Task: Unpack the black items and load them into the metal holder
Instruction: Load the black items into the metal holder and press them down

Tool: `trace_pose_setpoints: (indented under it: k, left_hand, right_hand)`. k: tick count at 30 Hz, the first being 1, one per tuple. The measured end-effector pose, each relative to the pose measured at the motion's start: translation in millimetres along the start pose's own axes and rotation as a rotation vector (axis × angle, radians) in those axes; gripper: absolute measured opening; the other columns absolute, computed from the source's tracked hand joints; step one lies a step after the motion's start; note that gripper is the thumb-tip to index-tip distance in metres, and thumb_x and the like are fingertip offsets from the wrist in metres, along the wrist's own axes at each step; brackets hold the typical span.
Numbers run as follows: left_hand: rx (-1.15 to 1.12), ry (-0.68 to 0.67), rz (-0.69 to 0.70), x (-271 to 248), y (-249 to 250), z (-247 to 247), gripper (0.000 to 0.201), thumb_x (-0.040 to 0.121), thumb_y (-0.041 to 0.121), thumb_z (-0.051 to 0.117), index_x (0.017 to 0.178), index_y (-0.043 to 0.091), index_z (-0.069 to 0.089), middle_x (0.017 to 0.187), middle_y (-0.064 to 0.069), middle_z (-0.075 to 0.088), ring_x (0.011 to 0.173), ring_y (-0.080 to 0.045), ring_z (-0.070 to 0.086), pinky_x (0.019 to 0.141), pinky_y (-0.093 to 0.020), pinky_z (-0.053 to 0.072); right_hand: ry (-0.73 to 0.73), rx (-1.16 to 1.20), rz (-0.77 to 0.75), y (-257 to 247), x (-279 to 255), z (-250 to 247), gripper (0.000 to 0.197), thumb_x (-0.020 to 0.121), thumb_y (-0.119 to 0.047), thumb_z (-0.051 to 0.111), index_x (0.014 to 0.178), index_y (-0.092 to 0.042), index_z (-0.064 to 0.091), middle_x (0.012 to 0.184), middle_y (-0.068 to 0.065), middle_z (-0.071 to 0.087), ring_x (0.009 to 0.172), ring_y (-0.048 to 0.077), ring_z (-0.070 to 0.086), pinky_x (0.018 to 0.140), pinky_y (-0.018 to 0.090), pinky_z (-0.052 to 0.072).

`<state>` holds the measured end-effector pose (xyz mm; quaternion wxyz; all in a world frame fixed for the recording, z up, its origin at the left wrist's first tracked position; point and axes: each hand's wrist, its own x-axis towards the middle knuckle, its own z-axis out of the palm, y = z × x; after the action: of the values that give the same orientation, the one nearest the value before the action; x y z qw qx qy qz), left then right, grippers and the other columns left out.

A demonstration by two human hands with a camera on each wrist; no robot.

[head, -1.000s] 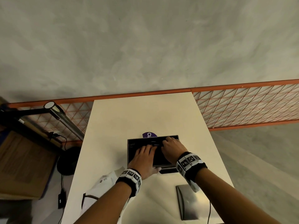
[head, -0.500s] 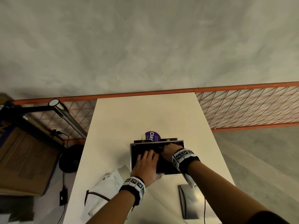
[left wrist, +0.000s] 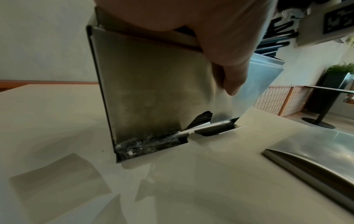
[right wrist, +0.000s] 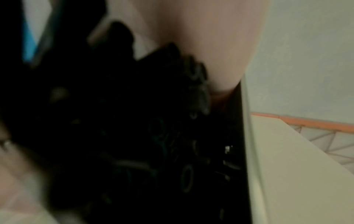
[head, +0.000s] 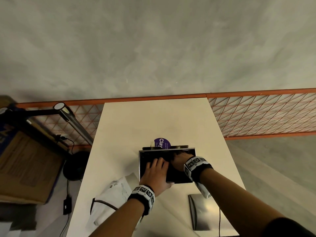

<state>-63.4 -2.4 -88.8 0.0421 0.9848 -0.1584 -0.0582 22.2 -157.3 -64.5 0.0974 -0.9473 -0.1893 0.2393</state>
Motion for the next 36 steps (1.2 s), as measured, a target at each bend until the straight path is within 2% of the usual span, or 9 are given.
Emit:
trace_pose_setpoints:
  k: [2,4,9,11,16,21,26,30,36]
  left_hand:
    - [0.004,-0.010,-0.004,1,0,-1,0.074,0.076,0.068,0.060,0.133,0.024,0.043,0.134,0.000,0.045,0.123,-0.026,0.043,0.104,-0.046,0.036]
    - [0.007,-0.015,-0.002,2,-1,-1,0.075,0.077,0.068,0.060,0.134,0.023,0.043,0.135,-0.001,0.044,0.124,-0.026,0.042,0.105,-0.046,0.035]
    - [0.006,-0.009,0.002,2,0,-2,0.075,0.078,0.068,0.060,0.135,0.023,0.043,0.136,-0.001,0.044,0.125,-0.026,0.042,0.107,-0.045,0.034]
    - [0.006,-0.013,-0.002,0,1,-2,0.076,0.078,0.069,0.060,0.135,0.022,0.043,0.137,-0.002,0.044,0.125,-0.026,0.042,0.107,-0.045,0.034]
    - [-0.002,-0.012,0.003,4,-1,-4,0.077,0.078,0.068,0.060,0.136,0.021,0.044,0.136,-0.002,0.044,0.126,-0.027,0.042,0.107,-0.046,0.035]
    - [-0.012,-0.024,0.007,9,-4,-6,0.079,0.077,0.069,0.061,0.136,0.020,0.043,0.136,-0.002,0.042,0.126,-0.026,0.040,0.108,-0.045,0.034]
    - [-0.040,-0.035,0.002,13,-6,-5,0.080,0.076,0.070,0.062,0.137,0.022,0.041,0.138,0.000,0.040,0.129,-0.025,0.038,0.110,-0.046,0.032]
    - [-0.059,-0.041,-0.004,13,-6,-2,0.081,0.075,0.069,0.064,0.138,0.022,0.041,0.140,0.000,0.040,0.130,-0.025,0.038,0.111,-0.047,0.032]
    - [-0.065,-0.069,-0.006,24,-10,-10,0.085,0.076,0.070,0.065,0.138,0.019,0.040,0.140,-0.003,0.041,0.130,-0.027,0.038,0.110,-0.048,0.033]
  right_hand:
    - [-0.069,0.037,0.067,1,-2,-3,0.061,0.095,-0.042,0.023,0.151,-0.018,0.033,0.157,0.015,0.029,0.140,0.032,0.036,0.116,0.040,0.025]
    - [-0.093,0.074,0.127,0,-2,-5,0.055,0.101,-0.036,0.033,0.153,-0.018,0.029,0.160,0.014,0.022,0.143,0.030,0.033,0.117,0.038,0.023]
    - [-0.105,0.120,0.144,1,2,-1,0.057,0.101,-0.040,0.034,0.155,-0.023,0.023,0.162,0.011,0.018,0.146,0.029,0.028,0.119,0.038,0.020]
    - [-0.085,0.106,0.132,2,1,1,0.058,0.100,-0.039,0.035,0.155,-0.022,0.023,0.162,0.012,0.021,0.146,0.028,0.026,0.120,0.038,0.019]
    - [-0.117,0.116,0.136,1,4,-9,0.054,0.100,-0.039,0.037,0.152,-0.023,0.032,0.155,0.011,0.038,0.140,0.026,0.038,0.115,0.034,0.027]
    - [-0.118,0.082,0.162,-3,4,-15,0.055,0.097,-0.047,0.035,0.148,-0.027,0.039,0.152,0.008,0.043,0.137,0.026,0.043,0.113,0.036,0.031]
    - [-0.074,0.064,0.134,-6,4,-17,0.042,0.097,-0.038,0.039,0.131,-0.019,0.056,0.131,0.013,0.062,0.116,0.030,0.060,0.096,0.034,0.046]
    - [-0.090,0.018,0.107,-9,3,-24,0.041,0.101,-0.037,0.038,0.131,-0.018,0.056,0.129,0.013,0.062,0.115,0.031,0.061,0.096,0.036,0.047]
    - [-0.095,-0.206,0.041,-14,-3,-43,0.031,0.101,-0.026,0.041,0.120,-0.014,0.061,0.119,0.011,0.067,0.105,0.031,0.066,0.081,0.036,0.050]
